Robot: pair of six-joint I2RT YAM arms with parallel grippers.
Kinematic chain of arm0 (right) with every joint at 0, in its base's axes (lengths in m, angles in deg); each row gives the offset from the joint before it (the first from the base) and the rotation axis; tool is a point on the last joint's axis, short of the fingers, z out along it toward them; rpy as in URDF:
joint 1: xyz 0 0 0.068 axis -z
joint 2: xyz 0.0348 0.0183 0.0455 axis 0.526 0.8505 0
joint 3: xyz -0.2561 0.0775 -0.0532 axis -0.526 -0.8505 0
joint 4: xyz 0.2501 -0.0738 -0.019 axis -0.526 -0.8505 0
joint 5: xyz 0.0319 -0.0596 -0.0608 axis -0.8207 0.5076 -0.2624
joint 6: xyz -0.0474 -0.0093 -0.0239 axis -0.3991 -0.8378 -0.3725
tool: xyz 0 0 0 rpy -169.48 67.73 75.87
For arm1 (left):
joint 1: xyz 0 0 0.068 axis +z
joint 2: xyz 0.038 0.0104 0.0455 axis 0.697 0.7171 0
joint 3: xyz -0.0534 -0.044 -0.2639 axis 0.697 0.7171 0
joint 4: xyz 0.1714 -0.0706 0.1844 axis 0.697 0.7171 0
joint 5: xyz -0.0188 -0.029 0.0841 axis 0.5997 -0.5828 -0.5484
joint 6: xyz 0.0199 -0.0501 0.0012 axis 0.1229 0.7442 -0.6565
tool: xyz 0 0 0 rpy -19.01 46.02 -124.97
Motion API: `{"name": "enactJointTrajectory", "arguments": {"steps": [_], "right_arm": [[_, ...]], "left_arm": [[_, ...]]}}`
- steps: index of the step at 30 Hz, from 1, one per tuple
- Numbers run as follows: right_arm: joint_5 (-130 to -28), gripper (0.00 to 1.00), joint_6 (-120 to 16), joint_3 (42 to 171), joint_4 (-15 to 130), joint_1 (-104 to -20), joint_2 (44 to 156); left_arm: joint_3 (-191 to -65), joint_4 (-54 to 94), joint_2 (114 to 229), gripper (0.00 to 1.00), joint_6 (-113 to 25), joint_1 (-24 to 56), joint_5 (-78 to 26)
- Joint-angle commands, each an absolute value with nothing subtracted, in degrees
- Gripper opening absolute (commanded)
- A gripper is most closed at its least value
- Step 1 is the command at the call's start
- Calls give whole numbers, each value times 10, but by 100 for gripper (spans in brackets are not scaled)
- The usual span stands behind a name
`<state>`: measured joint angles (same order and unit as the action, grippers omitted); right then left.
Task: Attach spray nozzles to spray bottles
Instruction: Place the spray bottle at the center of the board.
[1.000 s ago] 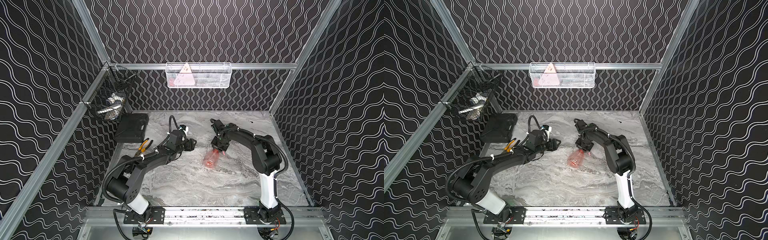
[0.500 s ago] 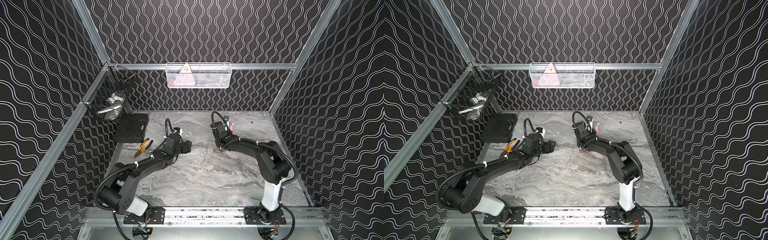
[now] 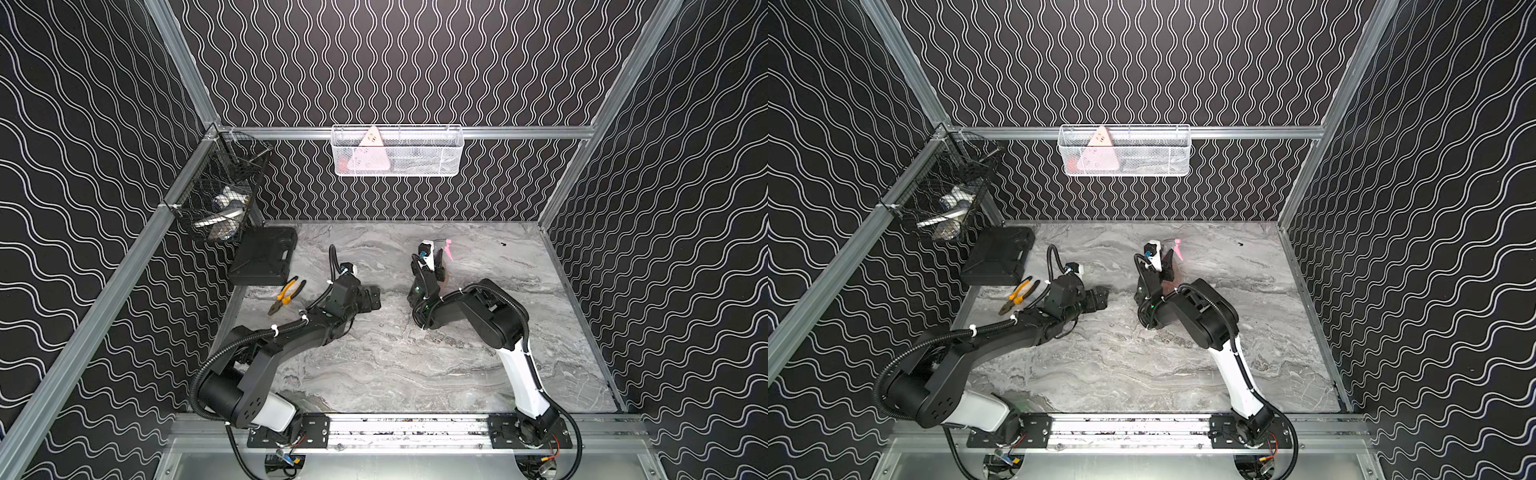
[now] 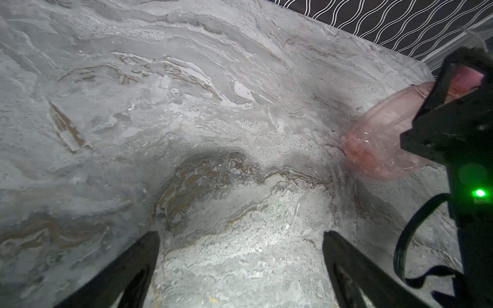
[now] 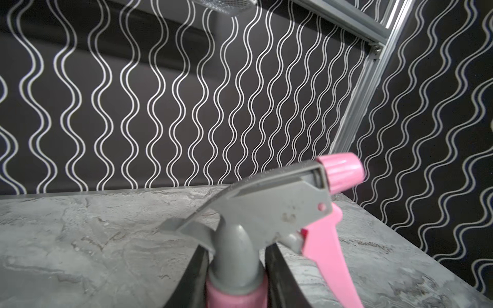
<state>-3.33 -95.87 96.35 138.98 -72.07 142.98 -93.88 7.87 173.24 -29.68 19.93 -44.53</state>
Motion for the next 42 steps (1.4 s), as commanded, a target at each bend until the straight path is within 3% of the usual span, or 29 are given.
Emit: {"name": "enactJointTrajectory", "arguments": {"steps": [1,9,17,28,33,35,36,38,39,40,42], "right_arm": [[-4,31,-970,953,1435,-729,1435],[13,71,-949,920,1435,-743,1416],[33,89,-972,881,1435,-766,1350],[65,99,-1043,777,1435,-825,1209],[108,100,-1095,735,1414,-832,1053],[94,99,-1057,742,1270,-827,978],[77,100,-984,757,1120,-816,933],[-43,100,-701,830,663,-765,846],[-156,100,-569,870,512,-696,813],[-236,100,-509,877,468,-624,790],[-323,100,-526,838,506,-520,759]], "left_arm": [[-947,84,1723,99,-308,199,-469],[-944,89,1711,99,-317,199,-479],[-965,122,1711,99,-337,200,-495],[-996,198,1654,99,-434,200,-551],[-994,237,1614,99,-507,199,-681],[-962,164,1605,99,-572,201,-725],[-941,119,1603,99,-606,202,-742],[-924,88,1602,99,-626,217,-760],[-921,90,1603,99,-625,230,-754],[-914,81,1604,99,-630,240,-748],[-884,35,1605,99,-645,248,-753]]}}
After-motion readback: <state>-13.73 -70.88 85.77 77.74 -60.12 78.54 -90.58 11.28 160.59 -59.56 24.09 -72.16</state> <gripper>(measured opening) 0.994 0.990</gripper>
